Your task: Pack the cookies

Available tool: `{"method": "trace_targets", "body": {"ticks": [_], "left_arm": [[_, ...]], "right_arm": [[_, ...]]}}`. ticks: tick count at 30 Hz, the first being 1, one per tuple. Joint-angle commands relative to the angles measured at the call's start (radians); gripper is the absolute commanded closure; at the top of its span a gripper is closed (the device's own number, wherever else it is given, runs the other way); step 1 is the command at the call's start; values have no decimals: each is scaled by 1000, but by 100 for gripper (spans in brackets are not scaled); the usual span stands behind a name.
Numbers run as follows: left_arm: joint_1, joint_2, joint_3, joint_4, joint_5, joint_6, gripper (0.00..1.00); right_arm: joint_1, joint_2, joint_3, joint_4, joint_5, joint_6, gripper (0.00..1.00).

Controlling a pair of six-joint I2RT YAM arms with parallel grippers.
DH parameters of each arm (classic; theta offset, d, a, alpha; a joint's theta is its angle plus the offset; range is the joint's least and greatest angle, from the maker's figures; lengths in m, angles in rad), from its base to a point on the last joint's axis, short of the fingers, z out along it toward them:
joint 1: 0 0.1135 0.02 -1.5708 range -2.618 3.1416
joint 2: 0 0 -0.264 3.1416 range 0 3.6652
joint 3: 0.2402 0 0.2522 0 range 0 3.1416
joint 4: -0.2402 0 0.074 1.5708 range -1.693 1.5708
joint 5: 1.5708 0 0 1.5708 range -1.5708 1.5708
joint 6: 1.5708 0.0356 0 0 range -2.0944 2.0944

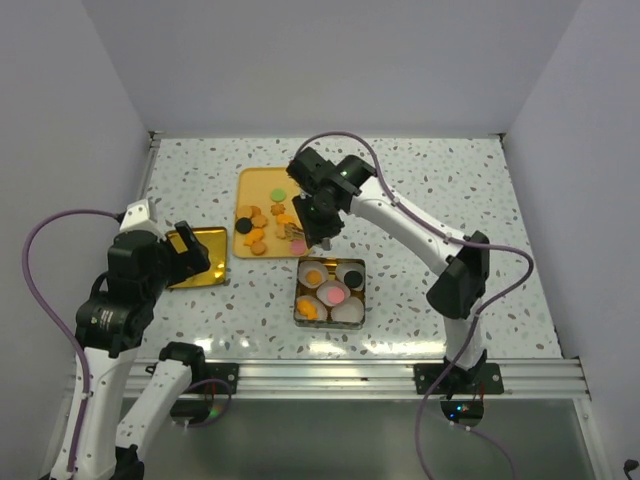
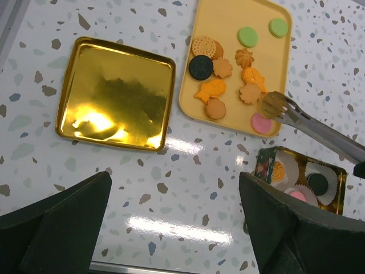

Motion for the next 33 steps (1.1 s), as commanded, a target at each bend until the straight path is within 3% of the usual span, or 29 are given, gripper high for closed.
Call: {"method": "trace_targets", "body": {"ticks": [1,13,23,29,33], "left_arm": [[6,-3,21,-16,45,36,0],[6,-59,147,-169,164,55,0],[6,-128,170,-240,191,29,0],[4,-145,210,-305,152,10,0],[4,-170,239,-320,124,3,0]], "right_arm": [[1,-126,42,-18,53,67,76],[7,-361,93,-285,145,214,77],[7,-706,-163,-335,115,340,80],[9,-864,-301,-335,84,369,90],[9,-1005,-413,-337,49,366,92]]}}
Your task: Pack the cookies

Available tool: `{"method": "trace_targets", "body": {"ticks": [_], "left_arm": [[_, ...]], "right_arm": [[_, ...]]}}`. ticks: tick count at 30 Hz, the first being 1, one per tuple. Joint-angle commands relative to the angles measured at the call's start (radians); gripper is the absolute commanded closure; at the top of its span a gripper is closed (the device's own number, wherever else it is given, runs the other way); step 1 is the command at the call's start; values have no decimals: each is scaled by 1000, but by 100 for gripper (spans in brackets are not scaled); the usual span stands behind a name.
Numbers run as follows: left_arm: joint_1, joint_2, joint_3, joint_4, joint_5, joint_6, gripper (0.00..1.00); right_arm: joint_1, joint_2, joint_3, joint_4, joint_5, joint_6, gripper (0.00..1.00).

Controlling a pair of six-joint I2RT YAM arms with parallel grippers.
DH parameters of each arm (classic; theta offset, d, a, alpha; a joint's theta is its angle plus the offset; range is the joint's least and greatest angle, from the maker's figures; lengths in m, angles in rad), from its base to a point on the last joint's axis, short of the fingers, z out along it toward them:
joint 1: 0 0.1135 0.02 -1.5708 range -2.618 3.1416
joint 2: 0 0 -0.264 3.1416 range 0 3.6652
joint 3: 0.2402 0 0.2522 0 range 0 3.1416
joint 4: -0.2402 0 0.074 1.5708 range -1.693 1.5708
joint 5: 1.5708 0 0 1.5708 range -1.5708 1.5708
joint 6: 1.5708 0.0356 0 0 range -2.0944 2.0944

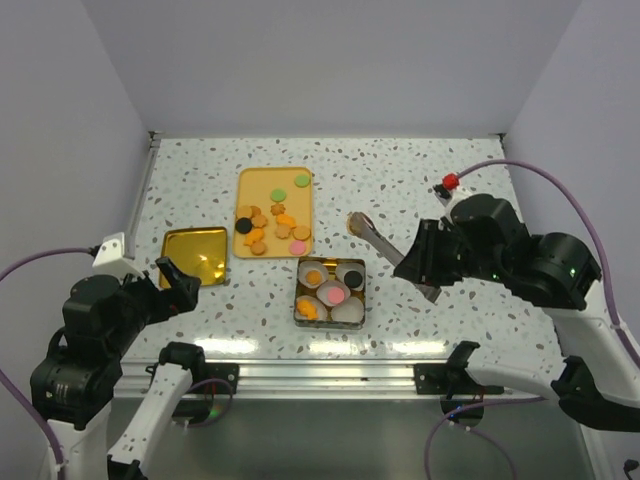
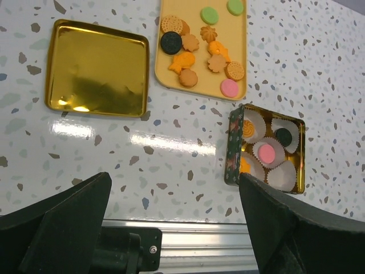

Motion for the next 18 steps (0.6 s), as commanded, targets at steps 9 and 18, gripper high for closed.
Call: {"method": "trace_targets", "body": {"ticks": [9,18], "left_arm": [[4,-19,88,-32,-55,-71,0],[4,113,52,-21,-95,-99,0]], "right_arm": [[7,-265,-226,-220,-169,20,93],[5,-364,-459,-220,-232,-46,92]]}}
